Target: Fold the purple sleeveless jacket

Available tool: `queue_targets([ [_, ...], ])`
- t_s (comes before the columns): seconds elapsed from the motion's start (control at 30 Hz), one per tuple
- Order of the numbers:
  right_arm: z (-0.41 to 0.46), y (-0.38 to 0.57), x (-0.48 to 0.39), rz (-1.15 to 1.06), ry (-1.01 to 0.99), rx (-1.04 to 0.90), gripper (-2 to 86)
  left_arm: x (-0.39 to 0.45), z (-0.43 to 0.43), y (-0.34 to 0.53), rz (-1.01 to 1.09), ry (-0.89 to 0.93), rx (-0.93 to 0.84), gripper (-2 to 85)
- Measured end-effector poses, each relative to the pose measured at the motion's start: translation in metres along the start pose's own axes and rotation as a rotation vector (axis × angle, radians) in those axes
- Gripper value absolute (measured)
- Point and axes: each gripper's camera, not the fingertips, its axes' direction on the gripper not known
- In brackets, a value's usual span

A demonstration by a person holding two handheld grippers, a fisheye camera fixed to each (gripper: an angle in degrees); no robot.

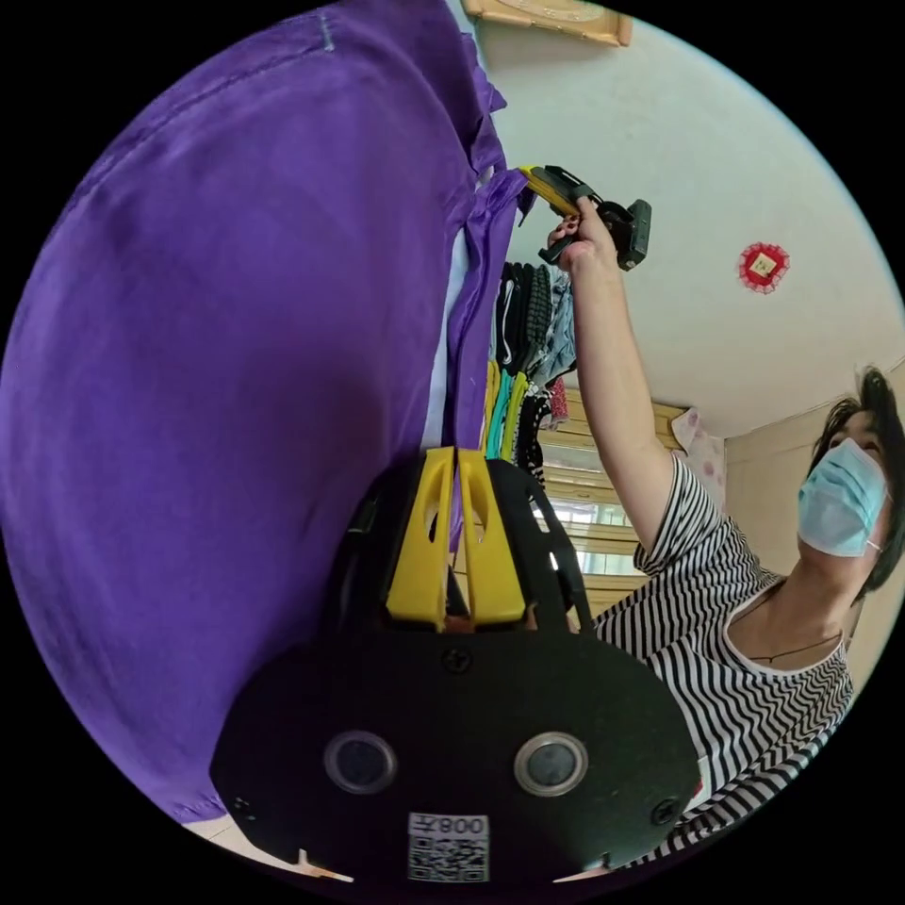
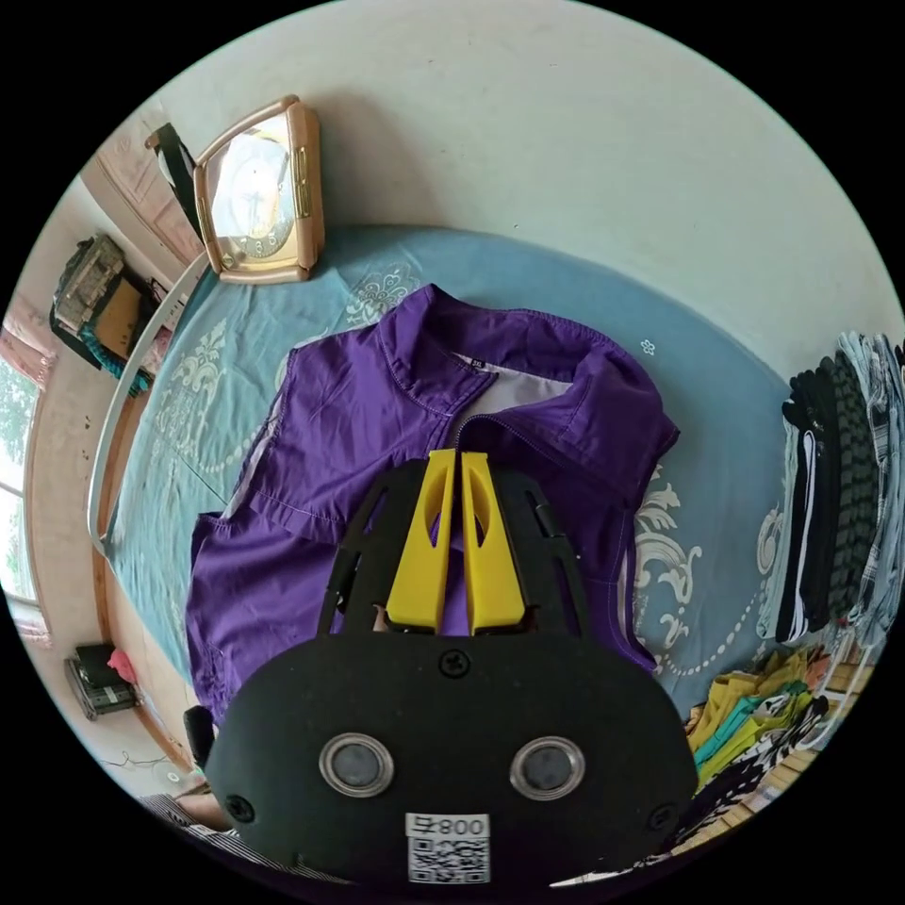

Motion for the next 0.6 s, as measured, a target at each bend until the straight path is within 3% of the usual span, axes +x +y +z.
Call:
queue_targets([
  [0.37,0.029,-0.053,-0.097,-0.185,0.306,-0.164,2.0,-0.014,-0.038,-0.013,-0.012,-0.096,0.043,0.7],
  [0.5,0.007,-0.056,-0.102,-0.236,0.288,-0.162,4.7,-0.013,-0.042,-0.020,-0.002,-0.115,0.033,0.6],
  [0.6,-0.025,-0.051,-0.087,-0.237,0.159,-0.120,5.8,-0.013,-0.046,-0.027,-0.005,-0.113,0.029,0.6],
])
